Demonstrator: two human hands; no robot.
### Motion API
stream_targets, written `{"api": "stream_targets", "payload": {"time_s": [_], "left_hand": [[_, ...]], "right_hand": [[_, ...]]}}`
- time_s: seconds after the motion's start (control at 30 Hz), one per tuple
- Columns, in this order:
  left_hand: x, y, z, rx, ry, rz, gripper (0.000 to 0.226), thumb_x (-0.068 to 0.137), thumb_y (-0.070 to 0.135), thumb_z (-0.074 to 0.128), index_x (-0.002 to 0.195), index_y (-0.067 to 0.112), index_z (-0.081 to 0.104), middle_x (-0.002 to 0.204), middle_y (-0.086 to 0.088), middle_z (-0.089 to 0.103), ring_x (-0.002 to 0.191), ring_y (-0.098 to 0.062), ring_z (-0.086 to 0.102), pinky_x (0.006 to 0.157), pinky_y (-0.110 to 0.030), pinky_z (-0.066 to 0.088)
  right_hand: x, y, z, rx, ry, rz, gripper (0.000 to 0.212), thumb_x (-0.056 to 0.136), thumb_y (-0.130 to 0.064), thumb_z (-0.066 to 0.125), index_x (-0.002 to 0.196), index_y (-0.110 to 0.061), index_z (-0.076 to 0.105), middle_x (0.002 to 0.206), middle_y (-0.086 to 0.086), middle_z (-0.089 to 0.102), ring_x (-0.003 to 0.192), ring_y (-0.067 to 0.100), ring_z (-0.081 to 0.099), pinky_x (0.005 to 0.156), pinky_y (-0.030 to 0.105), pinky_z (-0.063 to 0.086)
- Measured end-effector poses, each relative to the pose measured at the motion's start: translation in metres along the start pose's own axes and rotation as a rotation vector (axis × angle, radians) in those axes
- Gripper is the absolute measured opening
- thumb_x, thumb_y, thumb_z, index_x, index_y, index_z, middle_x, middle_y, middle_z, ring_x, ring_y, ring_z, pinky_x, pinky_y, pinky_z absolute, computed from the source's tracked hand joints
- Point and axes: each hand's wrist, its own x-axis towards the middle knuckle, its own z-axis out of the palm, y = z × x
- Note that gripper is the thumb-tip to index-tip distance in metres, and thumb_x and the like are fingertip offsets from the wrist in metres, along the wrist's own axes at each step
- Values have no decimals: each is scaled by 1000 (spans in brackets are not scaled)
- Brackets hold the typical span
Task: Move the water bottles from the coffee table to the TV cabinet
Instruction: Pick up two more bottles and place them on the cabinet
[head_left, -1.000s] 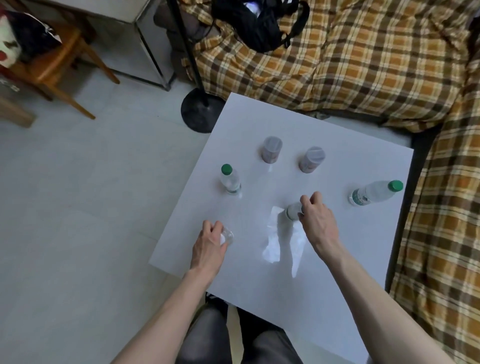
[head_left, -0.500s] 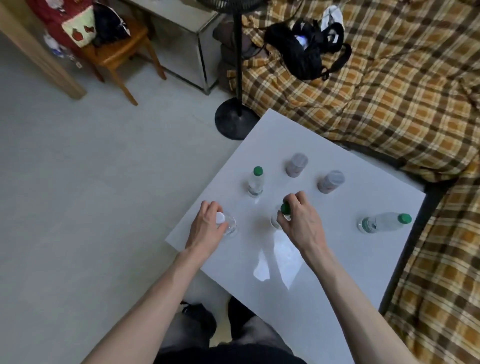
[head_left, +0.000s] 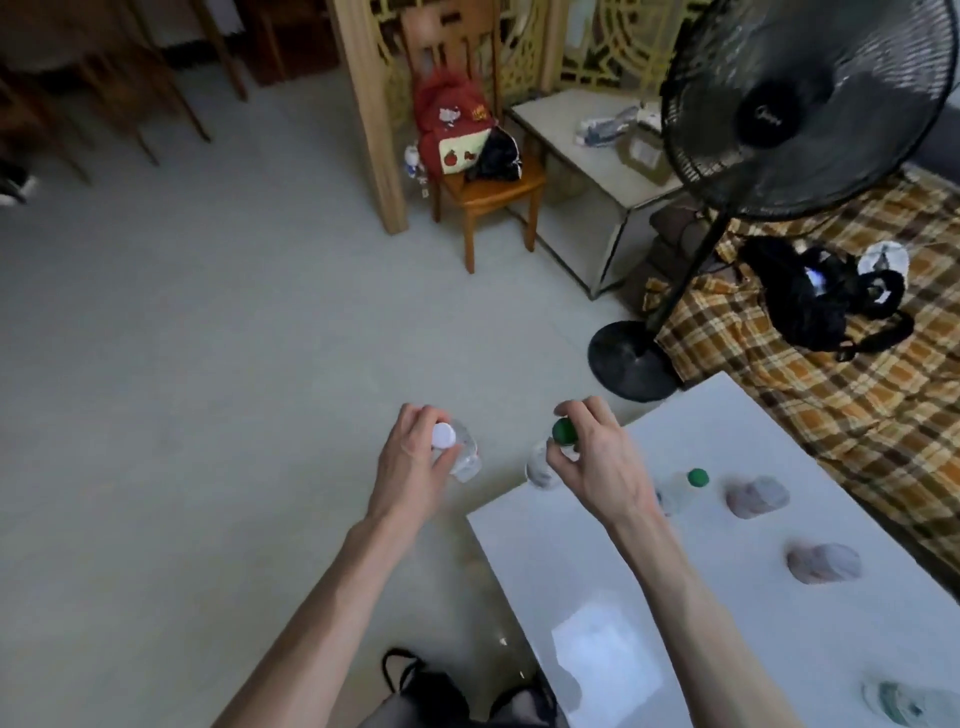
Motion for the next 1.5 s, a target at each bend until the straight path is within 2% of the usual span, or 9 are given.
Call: {"api": "stream_targets", "payload": {"time_s": [0.2,0.33,0.5,0.6,0.8,0.97,1.07,1.2,1.5], "left_hand": [[-4,-68,-106,-58,164,-88,22,91,9,73,111,13,64,115,-1,56,98,-25,62,84,-33,50],[-15,-108,-169,-68,300,-158,24,89,8,76,109,13,62,110,-3,58,93,-23,61,75,-12,43],[-31,-153,-239,-77,462,-271,22,92,14,72,105,22,57,108,3,55,88,-18,62,76,-32,51],[-43,-182,-279,-68,568,-306,21,93,16,72,105,25,57,107,6,53,88,-4,60,74,-24,47],[-59,-248,-356,37,731,-372,26,94,25,74,104,33,52,106,8,49,91,0,57,70,-5,41],[-61,-305,-419,124,826,-490,28,94,29,76,103,35,50,103,11,46,84,-7,58,71,-23,49],[-63,-333,-458,173,881,-574,31,91,33,79,99,38,49,99,18,46,82,-5,56,67,-12,42],[-67,-365,-508,302,918,-644,31,89,42,78,100,37,50,93,17,48,78,-5,54,59,-15,34],[-106,-436,-592,286,1111,-771,26,90,39,77,99,29,55,95,10,53,82,-10,53,71,-42,50]], "right_hand": [[47,-110,39,22,-2,-179,28,95,-21,67,119,-9,59,113,6,56,81,31,66,67,43,53],[73,-184,70,34,-40,-318,27,96,-21,66,119,-8,59,114,8,56,82,33,65,67,44,53],[107,-276,107,110,-117,-455,29,92,-17,69,118,-9,61,112,6,58,81,28,64,67,36,49],[124,-333,131,161,-169,-548,28,91,-17,71,117,-8,62,109,6,59,74,24,63,68,38,51],[157,-448,190,278,-279,-714,27,87,-13,75,112,-6,64,104,6,61,67,19,59,69,36,52],[189,-543,246,329,-381,-821,26,82,-9,75,106,-7,66,101,5,61,66,25,60,70,39,53],[206,-601,277,336,-453,-921,23,80,-10,75,102,-9,67,99,4,61,67,26,59,71,41,54],[220,-678,314,328,-545,-1086,21,82,-16,74,100,-15,65,97,-1,58,73,22,58,73,37,53],[211,-845,390,323,-688,-1333,20,85,-25,71,101,-21,60,100,-3,56,80,19,58,73,33,48]]}}
